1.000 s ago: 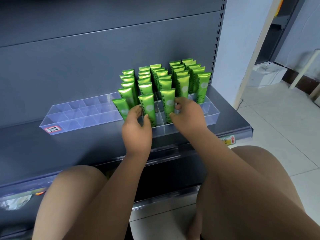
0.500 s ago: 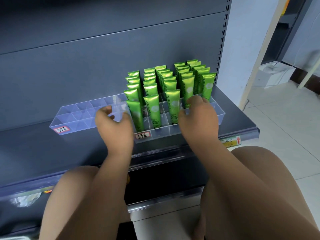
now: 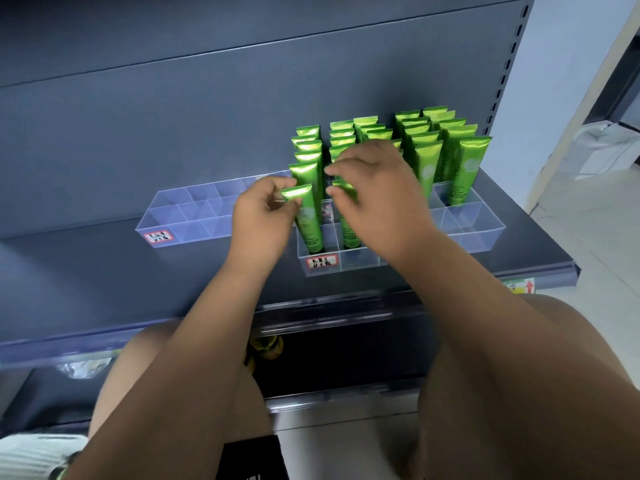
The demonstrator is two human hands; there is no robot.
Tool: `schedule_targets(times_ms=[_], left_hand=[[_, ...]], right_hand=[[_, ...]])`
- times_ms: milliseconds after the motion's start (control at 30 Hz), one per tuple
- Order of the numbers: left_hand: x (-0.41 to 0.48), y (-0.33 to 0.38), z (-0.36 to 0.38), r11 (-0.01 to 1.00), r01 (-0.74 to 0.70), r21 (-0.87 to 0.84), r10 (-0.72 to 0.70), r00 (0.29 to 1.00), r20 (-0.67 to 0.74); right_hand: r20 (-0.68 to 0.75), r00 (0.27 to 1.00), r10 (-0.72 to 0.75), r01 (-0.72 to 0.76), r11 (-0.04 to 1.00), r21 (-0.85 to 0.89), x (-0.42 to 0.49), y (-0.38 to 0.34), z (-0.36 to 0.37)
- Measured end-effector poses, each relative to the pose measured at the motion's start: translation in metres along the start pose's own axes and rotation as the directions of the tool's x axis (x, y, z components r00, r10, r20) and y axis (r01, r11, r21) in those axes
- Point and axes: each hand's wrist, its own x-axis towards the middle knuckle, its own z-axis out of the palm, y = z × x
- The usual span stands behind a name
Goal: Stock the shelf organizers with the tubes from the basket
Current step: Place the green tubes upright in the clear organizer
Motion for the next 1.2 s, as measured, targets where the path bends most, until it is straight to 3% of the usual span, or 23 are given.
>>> schedule_targets(times_ms=[233, 433, 667, 867, 933, 1067, 1200], left_hand=[[0.005, -0.005, -0.006, 1.0, 0.017, -0.014, -0.017, 0.999, 0.051], [0.005, -0.007, -0.004, 1.0, -0.013, -0.004, 0.013, 0.999, 0.045], [0.002, -0.005, -0.004, 1.0, -0.011, 0.016, 0.01, 0.999, 0.049], [-0.018, 0.009, -0.019, 0.944, -0.111, 0.311, 0.129, 0.991, -0.036], [-0.031, 0.016, -0.033, 0.922, -0.091, 0.377, 0.11, 0.993, -0.029], [-0.053, 0.023, -0.076, 0.872, 0.007, 0.49, 0.032, 0.997, -0.072], [-0.087, 0.017, -0.145, 0.688, 0.089, 0.72, 0.165, 0.947, -0.274]], right_hand=[[0.184, 0.983, -0.022, 0.043, 0.993, -0.109, 0.017, -0.005, 0.024], [0.197, 0.977, 0.082, -0.061, 0.992, -0.108, 0.017, -0.01, 0.032], [0.177, 0.979, 0.095, -0.075, 0.99, -0.119, 0.012, -0.012, 0.035], [0.058, 0.998, 0.015, -0.007, 0.99, -0.143, 0.004, -0.031, 0.025], [0.02, 0.998, 0.056, -0.054, 0.995, -0.089, 0.002, -0.051, 0.021], [0.129, 0.98, 0.152, -0.156, 0.987, 0.022, 0.006, -0.098, 0.015], [0.208, 0.974, 0.09, -0.125, 0.979, 0.159, 0.008, -0.172, 0.02]])
